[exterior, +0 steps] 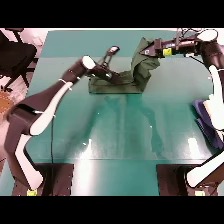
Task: Fold the shirts.
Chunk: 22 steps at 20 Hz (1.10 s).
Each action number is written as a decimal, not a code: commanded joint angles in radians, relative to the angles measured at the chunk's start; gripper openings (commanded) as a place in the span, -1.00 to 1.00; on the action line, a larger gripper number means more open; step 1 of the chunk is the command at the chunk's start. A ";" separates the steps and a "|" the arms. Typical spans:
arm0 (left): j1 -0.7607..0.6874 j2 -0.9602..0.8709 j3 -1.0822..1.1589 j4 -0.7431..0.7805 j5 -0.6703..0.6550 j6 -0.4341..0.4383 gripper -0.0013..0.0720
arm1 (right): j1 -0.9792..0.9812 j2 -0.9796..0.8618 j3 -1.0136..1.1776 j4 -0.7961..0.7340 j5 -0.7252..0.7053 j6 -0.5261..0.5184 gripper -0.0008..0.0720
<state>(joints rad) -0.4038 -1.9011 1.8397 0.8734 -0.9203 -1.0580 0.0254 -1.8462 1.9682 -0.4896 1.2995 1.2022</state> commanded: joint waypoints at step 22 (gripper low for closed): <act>0.267 0.263 0.000 0.177 -0.236 -0.018 -0.91 | 0.396 -0.252 0.002 0.142 -0.450 0.186 0.29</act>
<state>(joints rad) -0.1387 -1.6417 1.8397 1.0412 -1.1469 -1.0760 0.4129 -2.0899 1.9694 -0.4271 0.8703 1.4082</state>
